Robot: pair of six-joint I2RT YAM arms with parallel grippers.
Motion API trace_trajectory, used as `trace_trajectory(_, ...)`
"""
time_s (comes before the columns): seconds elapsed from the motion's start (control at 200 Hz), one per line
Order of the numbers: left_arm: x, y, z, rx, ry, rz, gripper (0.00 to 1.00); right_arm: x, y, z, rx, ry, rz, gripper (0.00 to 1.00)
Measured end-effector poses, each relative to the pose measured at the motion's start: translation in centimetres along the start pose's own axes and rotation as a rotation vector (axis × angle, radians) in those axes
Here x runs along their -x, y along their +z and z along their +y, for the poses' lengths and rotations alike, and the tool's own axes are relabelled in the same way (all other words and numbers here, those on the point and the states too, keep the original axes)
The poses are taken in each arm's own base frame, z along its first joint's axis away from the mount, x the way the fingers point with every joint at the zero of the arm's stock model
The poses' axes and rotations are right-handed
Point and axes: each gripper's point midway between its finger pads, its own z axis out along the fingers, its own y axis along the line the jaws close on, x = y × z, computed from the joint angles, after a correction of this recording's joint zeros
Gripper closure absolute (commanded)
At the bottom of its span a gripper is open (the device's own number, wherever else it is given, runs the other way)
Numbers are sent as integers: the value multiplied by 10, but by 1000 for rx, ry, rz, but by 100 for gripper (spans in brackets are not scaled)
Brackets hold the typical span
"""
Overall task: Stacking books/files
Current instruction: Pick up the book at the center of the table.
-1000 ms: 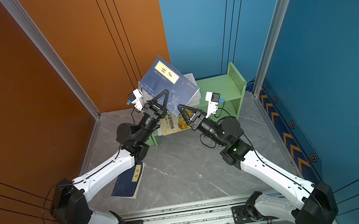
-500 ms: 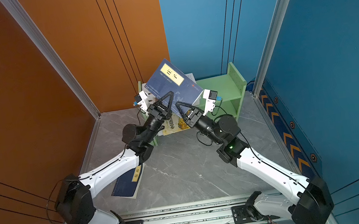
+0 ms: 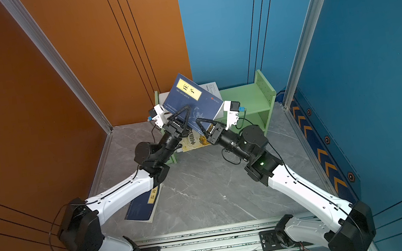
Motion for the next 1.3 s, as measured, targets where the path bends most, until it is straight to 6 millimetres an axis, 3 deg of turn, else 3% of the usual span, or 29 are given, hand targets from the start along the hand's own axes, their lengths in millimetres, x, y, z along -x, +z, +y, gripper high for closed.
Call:
trace_trajectory(0.08,1,-8,2,37,17,27,30,7,-14,0,-25,-13,1,100)
trace_trajectory(0.22,-3,-27,0,106,64,91,21,32,-56,11,-38,-42,-62,96)
trace_trajectory(0.35,-11,-44,0,186,129,184,20,45,-97,28,-38,-73,-101,96)
trace_trajectory(0.506,-37,-66,8,269,196,357,19,28,-125,39,-50,-94,-21,96)
trace_trajectory(0.756,-71,-86,15,269,178,564,18,-10,-143,26,-107,-67,148,96)
trace_trajectory(0.991,-82,-83,14,217,140,615,36,-31,-145,28,-72,-46,255,96)
trace_trajectory(1.302,-86,-77,7,151,105,629,86,-36,-141,19,-97,-28,284,98)
